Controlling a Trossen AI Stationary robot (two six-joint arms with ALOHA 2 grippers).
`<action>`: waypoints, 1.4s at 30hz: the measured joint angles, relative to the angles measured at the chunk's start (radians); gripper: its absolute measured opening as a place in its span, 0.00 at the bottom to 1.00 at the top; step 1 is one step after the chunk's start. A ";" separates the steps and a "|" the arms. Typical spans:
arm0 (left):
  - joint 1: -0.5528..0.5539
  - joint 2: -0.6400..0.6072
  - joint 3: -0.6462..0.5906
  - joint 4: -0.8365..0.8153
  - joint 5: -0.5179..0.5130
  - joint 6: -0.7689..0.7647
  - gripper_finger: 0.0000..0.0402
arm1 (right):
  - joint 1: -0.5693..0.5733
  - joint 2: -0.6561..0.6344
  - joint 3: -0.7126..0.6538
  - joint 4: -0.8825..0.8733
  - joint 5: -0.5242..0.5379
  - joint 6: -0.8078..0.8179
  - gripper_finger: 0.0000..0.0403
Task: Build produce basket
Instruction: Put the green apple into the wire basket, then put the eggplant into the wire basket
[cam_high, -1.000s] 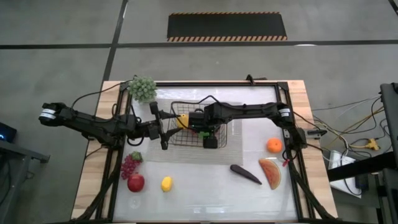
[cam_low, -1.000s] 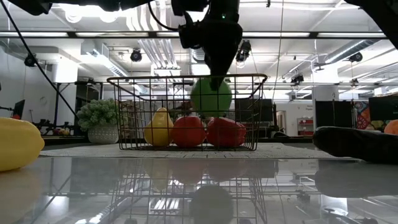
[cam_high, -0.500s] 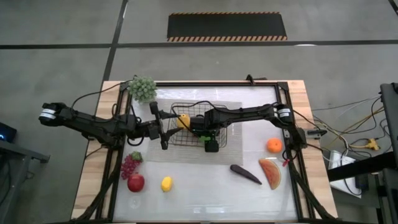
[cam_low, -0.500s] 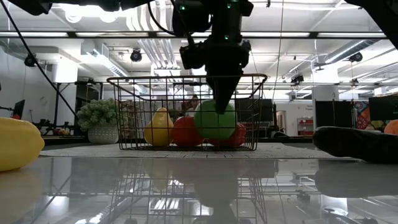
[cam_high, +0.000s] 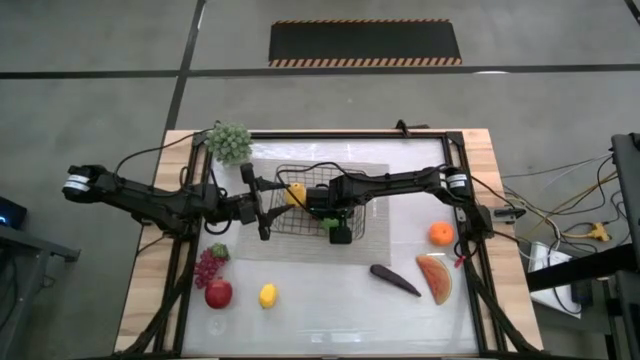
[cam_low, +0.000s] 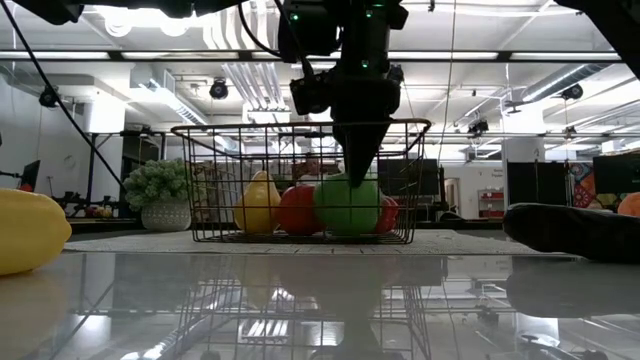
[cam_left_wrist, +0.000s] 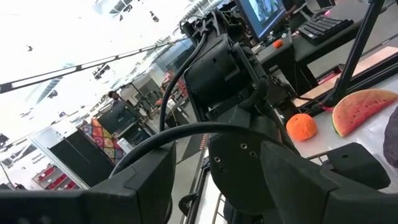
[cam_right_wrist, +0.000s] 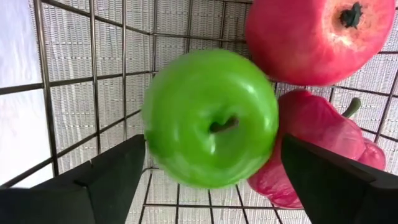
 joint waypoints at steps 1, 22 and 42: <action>0.000 0.000 0.000 0.000 0.000 0.000 0.54 | 0.000 0.000 0.000 0.000 0.000 0.000 0.89; 0.000 0.000 0.000 0.000 0.000 0.000 0.54 | 0.000 -0.008 0.192 -0.169 0.002 -0.008 0.85; -0.001 0.000 0.000 -0.002 0.007 -0.024 0.54 | 0.124 -0.288 0.027 -0.045 0.182 0.092 0.07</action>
